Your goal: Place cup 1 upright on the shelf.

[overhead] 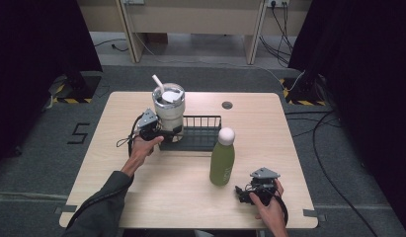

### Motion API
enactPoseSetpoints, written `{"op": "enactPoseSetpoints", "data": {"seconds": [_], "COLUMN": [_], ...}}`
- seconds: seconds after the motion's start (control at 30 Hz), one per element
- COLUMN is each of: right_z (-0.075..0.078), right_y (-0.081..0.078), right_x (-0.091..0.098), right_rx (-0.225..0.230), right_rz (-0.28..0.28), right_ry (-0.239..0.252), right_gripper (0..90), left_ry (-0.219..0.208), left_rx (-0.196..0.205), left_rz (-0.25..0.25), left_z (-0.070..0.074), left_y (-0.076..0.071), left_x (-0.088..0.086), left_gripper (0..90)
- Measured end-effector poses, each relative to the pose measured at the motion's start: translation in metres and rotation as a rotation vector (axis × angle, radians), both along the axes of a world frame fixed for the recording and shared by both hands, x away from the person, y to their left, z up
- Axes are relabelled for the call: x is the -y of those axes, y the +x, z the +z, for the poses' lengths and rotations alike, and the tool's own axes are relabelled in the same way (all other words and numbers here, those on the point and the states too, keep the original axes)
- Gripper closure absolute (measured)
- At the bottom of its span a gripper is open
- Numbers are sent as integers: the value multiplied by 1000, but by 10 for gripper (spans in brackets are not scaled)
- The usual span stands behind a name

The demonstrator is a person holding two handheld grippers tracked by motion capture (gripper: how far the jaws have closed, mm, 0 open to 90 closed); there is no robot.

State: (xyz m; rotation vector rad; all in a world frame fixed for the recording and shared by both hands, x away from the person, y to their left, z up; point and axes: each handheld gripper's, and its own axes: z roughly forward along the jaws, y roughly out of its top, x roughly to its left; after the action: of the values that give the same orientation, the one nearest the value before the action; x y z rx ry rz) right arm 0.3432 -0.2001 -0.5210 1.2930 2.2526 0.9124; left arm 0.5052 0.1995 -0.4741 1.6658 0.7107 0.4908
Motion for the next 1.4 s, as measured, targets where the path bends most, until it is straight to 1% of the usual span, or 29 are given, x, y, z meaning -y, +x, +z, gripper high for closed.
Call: {"op": "enactPoseSetpoints", "data": {"seconds": [0.03, 0.1, 0.13, 0.17, 0.2, 0.23, 0.3, 0.33, 0.37, 0.57, 0.6, 0.63, 0.77, 0.87, 0.97, 1.17, 1.27, 1.4], "right_z": [0, 0, 0, 0, 0, 0, 0, 0, 0, 0, 0, 0, 0, 0, 0, 0, 0, 0], "right_y": [0, 0, 0, 0, 0, 0, 0, 0, 0, 0, 0, 0, 0, 0, 0, 0, 0, 0], "right_x": [0, 0, 0, 0, 0, 0, 0, 0, 0, 0, 0, 0, 0, 0, 0, -1, -1, -1], "right_rx": [0, -1, 0, 0, 0, 0, -1, -1, -1, 0, 0, 0, 0, 1, 2, 2, -1, 1], "right_rz": [0, -1, 0, 0, 1, 1, 1, 1, 0, 2, 2, 2, 2, 2, 3, 3, 0, 2], "right_ry": [0, 0, 0, 0, 0, 0, 0, 0, 1, -1, 0, -1, -1, -1, 0, -1, 2, 1], "right_gripper": [3, 3, 3, 3, 3, 3, 3, 3, 3, 3, 3, 3, 3, 3, 3, 3, 3, 3], "left_ry": [4, -6, -4, -19, -22, -15, -7, 5, 7, 8, -1, 0, -4, 6, 5, 14, 8, 10], "left_rx": [9, 15, 24, 5, 26, 12, 24, 34, 35, 20, 16, 25, 35, 34, 27, 27, 36, 27], "left_rz": [-1, -5, -3, -17, 1, -11, -2, 9, 12, 23, 15, 19, 22, 20, 19, 11, 15, 33], "left_z": [-1, -3, -2, -3, -2, -3, -2, -1, -1, 3, 4, 5, 8, 7, 6, 11, 14, 16], "left_y": [0, -1, -2, -4, -3, -4, -4, -5, -6, -9, -10, -11, -16, -20, -23, -31, -36, -41], "left_x": [-2, -4, -4, -3, -3, -3, -4, -5, -5, -6, -6, -8, -12, -16, -19, -22, -25, -29], "left_gripper": [87, 96, 97, 97, 97, 96, 97, 98, 99, 100, 99, 94, 119, 129, 146, 146, 146, 146]}}
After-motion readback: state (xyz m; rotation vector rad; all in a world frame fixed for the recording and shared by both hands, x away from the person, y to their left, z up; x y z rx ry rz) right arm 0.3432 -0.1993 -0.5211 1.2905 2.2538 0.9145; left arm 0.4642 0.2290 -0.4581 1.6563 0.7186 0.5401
